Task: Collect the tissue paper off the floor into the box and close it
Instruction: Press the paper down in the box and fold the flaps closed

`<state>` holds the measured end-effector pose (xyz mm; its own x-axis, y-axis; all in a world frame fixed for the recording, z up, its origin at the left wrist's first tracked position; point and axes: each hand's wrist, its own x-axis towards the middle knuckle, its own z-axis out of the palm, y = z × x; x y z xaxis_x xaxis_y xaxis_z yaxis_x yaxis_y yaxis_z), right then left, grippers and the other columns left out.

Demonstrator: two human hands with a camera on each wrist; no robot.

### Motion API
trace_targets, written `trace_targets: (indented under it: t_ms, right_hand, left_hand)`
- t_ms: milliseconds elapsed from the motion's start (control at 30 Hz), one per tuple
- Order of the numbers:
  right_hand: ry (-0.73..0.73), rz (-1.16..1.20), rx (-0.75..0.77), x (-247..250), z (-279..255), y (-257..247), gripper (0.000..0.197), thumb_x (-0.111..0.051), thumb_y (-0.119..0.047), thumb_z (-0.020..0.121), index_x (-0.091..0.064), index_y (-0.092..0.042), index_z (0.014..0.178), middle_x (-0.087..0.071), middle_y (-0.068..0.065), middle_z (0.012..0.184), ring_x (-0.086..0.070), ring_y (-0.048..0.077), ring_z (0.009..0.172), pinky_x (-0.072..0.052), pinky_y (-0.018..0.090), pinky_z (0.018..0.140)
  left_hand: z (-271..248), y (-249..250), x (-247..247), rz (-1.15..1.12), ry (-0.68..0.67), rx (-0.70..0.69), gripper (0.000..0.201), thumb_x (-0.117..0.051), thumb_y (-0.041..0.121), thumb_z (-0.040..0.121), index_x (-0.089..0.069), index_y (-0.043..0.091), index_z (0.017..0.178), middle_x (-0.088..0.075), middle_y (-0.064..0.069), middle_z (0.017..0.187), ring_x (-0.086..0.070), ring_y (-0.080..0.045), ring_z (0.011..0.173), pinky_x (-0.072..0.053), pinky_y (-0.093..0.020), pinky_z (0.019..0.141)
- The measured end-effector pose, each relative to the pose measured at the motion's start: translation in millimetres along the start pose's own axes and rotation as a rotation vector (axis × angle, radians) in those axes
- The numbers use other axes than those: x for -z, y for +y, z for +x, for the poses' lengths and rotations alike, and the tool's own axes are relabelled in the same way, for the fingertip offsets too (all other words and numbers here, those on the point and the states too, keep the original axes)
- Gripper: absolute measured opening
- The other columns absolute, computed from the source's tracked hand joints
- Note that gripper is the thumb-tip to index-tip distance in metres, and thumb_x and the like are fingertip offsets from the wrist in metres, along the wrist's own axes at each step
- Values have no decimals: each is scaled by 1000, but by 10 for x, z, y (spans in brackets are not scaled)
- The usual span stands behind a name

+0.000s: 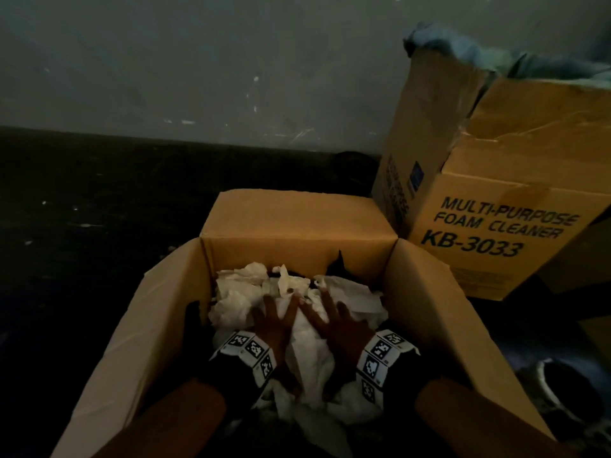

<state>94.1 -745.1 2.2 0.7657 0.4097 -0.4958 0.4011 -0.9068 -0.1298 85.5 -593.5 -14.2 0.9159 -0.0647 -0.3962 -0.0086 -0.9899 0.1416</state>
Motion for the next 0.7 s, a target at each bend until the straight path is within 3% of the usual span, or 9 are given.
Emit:
trace_targets:
  t_ms: [67, 200, 267, 300, 367, 433, 500, 600, 700]
  right_hand:
    - [-24, 35, 32, 3, 64, 36, 115, -69, -54, 73, 22, -38, 143, 40, 3, 149, 0, 39, 144, -22, 63, 111]
    - [-35, 23, 20, 42, 120, 69, 115, -71, -50, 74, 21, -39, 143, 29, 6, 155, -1, 41, 144, -21, 60, 111]
    - [-40, -39, 40, 84, 17, 71, 113, -69, -50, 75, 21, -38, 142, 33, 3, 152, 4, 39, 145, -14, 61, 113]
    - [-50, -79, 49, 136, -43, 76, 114, -69, -53, 74, 22, -40, 142, 33, 3, 152, 8, 38, 145, -11, 63, 113]
    - [-92, -111, 95, 277, -165, 94, 120, -71, -59, 67, 24, -46, 139, 32, 0, 154, 17, 33, 144, -6, 65, 114]
    - [-118, -93, 130, 458, -226, 122, 121, -73, -64, 63, 17, -45, 142, 25, -6, 156, 17, 25, 144, 3, 58, 117]
    - [-77, 26, 140, 650, -273, 157, 126, -70, -78, 48, 7, -49, 143, 10, -11, 159, 7, 21, 146, -1, 57, 118]
    - [-19, 75, 15, 769, -331, 254, 129, -70, -77, 50, 20, -51, 138, 21, -9, 157, 14, 24, 146, -7, 58, 118]
    - [42, -116, -52, 534, -311, 307, 124, -54, -89, 48, 41, -58, 120, 41, -16, 143, 23, 18, 136, -9, 58, 114]
  left_hand:
    - [150, -95, -94, -60, -67, -27, 98, -66, 40, 81, 9, 31, 145, 3, -22, 153, -11, -45, 138, -22, -55, 112]
    - [170, -117, -55, -54, -108, -66, 123, -72, 57, 66, 25, 36, 139, 8, -19, 154, -4, -42, 140, -15, -56, 114]
    - [71, -178, 21, 45, -159, -114, 143, -75, 73, 44, 40, 47, 125, 15, -13, 155, 2, -41, 141, -13, -60, 113]
    - [16, -190, 139, 115, -201, -146, 146, -71, 81, 34, 39, 51, 125, 15, -7, 157, 2, -38, 142, -12, -61, 113]
    - [-136, -169, 476, 233, -370, -241, 129, -65, 84, 42, 8, 45, 142, -5, -3, 158, -12, -32, 142, -15, -56, 114]
    - [-301, -138, 846, 242, -454, -336, 102, -65, 75, 56, -26, 33, 141, -31, -3, 150, -28, -26, 136, -21, -48, 115]
    - [-454, -147, 1108, 49, -365, -344, 92, -74, 59, 64, -29, 34, 140, -34, 7, 147, -34, -19, 133, -25, -40, 114]
    - [-458, -202, 1132, -31, -138, -258, 111, -71, 68, 59, -10, 33, 145, -17, 14, 149, -25, -18, 137, -24, -41, 115]
    - [-260, -218, 795, 145, -91, -136, 137, -63, 84, 47, 29, 37, 137, 18, -4, 156, 8, -34, 143, -4, -61, 114]
